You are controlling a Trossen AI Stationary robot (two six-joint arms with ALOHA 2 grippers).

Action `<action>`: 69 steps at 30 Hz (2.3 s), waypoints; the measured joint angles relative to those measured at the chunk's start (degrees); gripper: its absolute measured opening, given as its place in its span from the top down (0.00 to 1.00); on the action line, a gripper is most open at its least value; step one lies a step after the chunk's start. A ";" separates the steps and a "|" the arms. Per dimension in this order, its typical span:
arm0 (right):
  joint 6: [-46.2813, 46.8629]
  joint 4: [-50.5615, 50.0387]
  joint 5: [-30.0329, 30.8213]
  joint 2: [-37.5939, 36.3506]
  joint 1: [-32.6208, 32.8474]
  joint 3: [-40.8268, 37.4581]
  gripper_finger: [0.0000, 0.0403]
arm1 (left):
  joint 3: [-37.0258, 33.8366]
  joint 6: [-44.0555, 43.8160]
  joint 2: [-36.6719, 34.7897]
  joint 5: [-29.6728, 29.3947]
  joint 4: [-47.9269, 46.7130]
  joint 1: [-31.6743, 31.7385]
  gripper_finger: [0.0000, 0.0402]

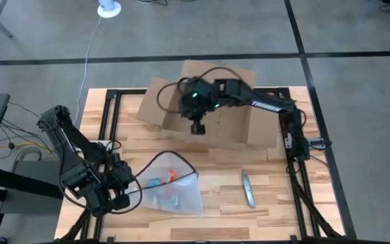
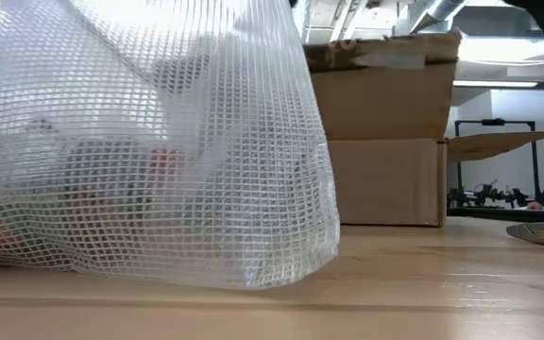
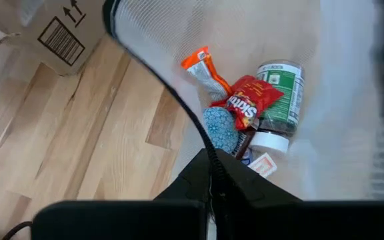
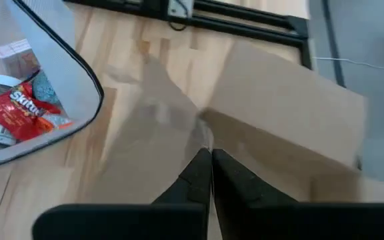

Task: Unpack boxes
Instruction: Close the transparent zip bag

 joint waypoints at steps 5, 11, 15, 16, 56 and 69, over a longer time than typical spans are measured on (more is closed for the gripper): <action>1.91 -6.18 1.87 -2.54 -1.70 0.01 1.00 | 0.00 -0.48 0.27 0.00 0.15 0.00 1.00; 2.04 -13.07 12.14 -3.59 -4.46 0.01 1.00 | 0.00 -1.13 0.27 0.01 0.57 0.00 1.00; 6.15 -18.41 14.54 -3.50 -9.41 -0.04 1.00 | 0.00 -1.21 0.27 0.00 1.27 0.00 1.00; 7.88 -19.08 14.56 -3.50 -10.55 -0.04 1.00 | 0.00 -1.33 0.25 0.00 1.29 0.00 1.00; 44.39 -6.26 1.33 -2.75 27.53 -8.49 0.50 | 0.00 5.14 0.25 -2.51 5.05 0.02 1.00; 49.83 -5.54 5.48 7.68 31.12 -8.49 0.55 | 0.00 7.95 0.25 -3.17 5.20 0.00 1.00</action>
